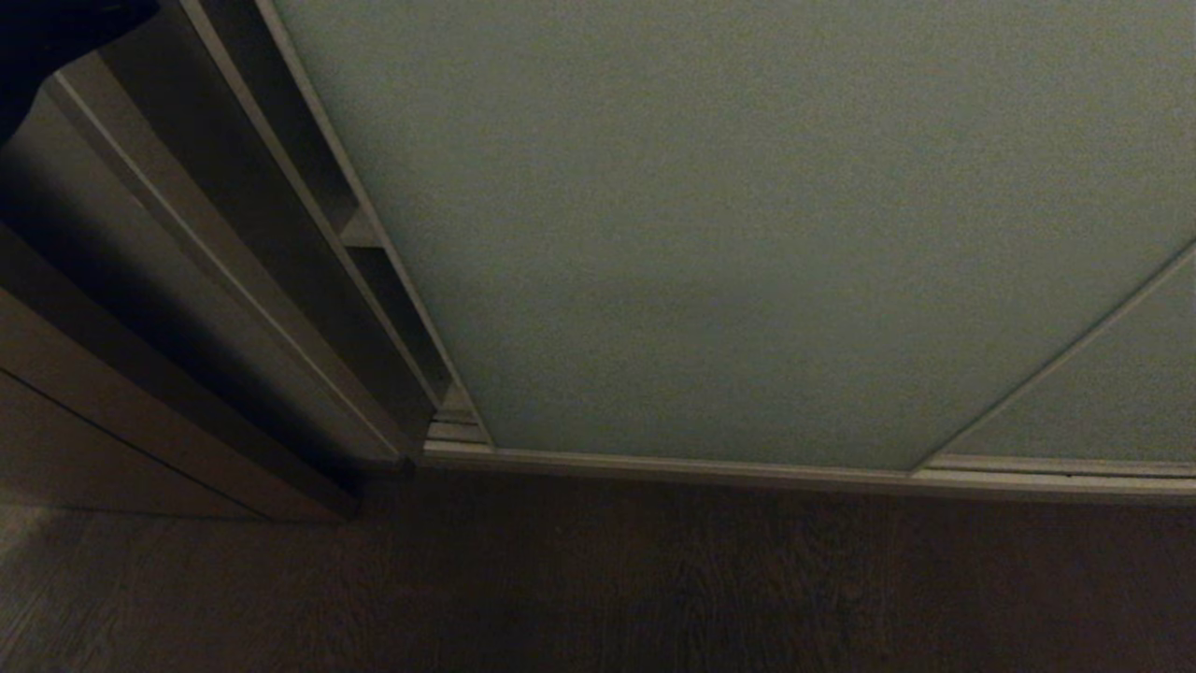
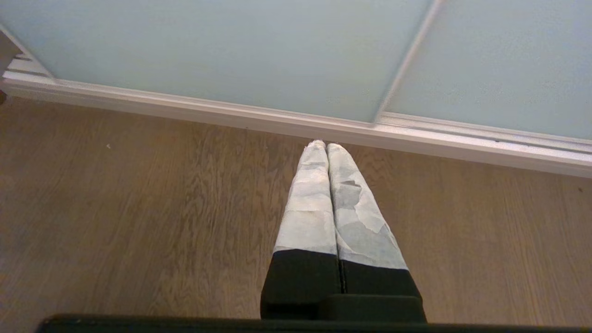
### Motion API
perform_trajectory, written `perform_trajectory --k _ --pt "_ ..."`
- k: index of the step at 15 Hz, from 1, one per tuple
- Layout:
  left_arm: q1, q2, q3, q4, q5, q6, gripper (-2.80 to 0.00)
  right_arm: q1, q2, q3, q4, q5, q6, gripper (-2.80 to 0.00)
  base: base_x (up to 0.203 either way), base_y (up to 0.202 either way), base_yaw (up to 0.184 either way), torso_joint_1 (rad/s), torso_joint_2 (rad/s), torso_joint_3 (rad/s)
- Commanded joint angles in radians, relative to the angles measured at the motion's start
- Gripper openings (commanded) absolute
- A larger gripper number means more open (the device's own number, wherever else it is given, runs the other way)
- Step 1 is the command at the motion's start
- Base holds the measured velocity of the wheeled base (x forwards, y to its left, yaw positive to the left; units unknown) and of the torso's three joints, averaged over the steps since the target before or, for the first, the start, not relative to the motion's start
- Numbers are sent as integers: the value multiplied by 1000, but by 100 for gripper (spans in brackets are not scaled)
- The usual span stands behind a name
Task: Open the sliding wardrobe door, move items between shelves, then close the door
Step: Open the door
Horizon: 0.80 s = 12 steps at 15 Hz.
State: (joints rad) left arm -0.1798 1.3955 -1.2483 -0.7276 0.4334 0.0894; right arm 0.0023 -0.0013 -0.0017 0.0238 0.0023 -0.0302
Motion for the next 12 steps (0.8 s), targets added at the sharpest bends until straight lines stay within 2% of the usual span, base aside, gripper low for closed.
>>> perform_trajectory --k 1,6,9,12 --pt "0 -23 9 0 9 0 -280 1 0 0 1 1 -2 -280 0 0 0 0 0 0" --pt "-7 203 -18 -38 -3 -8 -280 1 0 0 1 1 0 -280 0 0 0 0 0 0" --pt "-40 344 -150 -73 -5 -11 -280 1 0 0 -1 1 0 -280 0 0 0 0 0 0" --pt "-114 470 -266 -79 -5 -10 -280 0 0 0 0 1 0 -280 0 0 0 0 0 0"
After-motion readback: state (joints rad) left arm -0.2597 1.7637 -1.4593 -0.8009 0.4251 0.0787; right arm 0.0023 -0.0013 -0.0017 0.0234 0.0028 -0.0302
